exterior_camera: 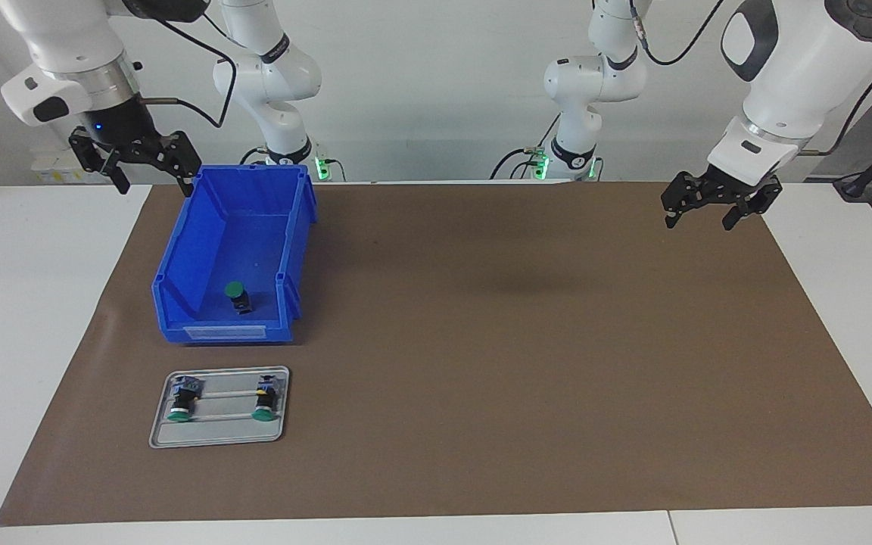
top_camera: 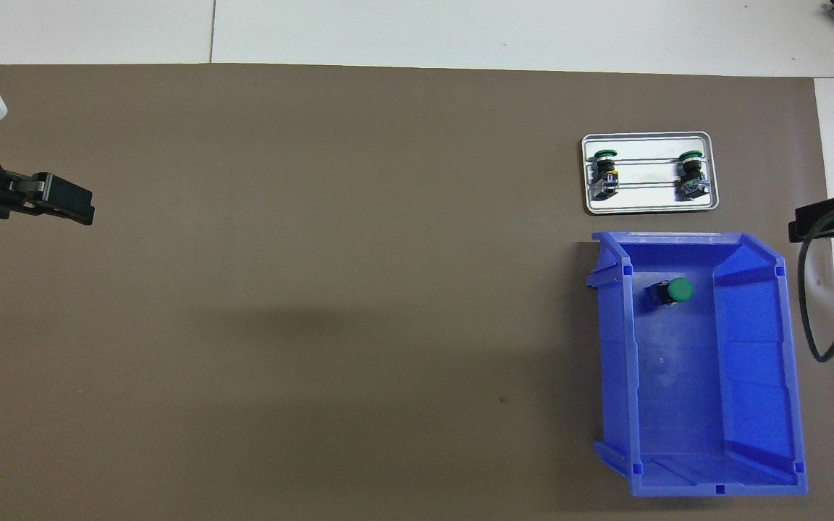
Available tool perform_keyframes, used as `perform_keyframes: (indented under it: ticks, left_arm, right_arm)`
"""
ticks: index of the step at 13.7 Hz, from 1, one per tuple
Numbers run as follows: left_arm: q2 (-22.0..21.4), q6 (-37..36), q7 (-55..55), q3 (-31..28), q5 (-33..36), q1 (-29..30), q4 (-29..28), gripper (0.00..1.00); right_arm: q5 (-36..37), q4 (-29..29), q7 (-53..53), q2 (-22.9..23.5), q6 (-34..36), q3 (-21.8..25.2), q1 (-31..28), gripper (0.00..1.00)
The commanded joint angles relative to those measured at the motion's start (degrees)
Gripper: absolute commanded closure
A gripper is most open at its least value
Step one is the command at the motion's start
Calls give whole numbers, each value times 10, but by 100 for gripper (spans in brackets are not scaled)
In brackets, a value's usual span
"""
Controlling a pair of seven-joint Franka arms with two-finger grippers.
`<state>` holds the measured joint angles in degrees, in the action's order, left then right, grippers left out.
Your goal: Place and press button with both arms
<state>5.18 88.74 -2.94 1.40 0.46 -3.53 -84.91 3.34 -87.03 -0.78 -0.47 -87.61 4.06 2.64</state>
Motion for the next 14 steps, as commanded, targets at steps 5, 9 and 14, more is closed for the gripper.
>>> perform_keyframes:
  ticks: [5, 9, 14]
  left_arm:
    - [-16, 5, 4, 1, 10, 0, -18, 0]
    - [-16, 6, 4, 1, 10, 0, -18, 0]
    - [-16, 6, 4, 1, 10, 0, -18, 0]
  right_arm:
    - [4, -15, -7, -2, -18, -4, 5, 0]
    - [-4, -15, 3, -2, -14, -4, 4, 0]
    - [-4, -15, 5, -2, -12, -4, 5, 0]
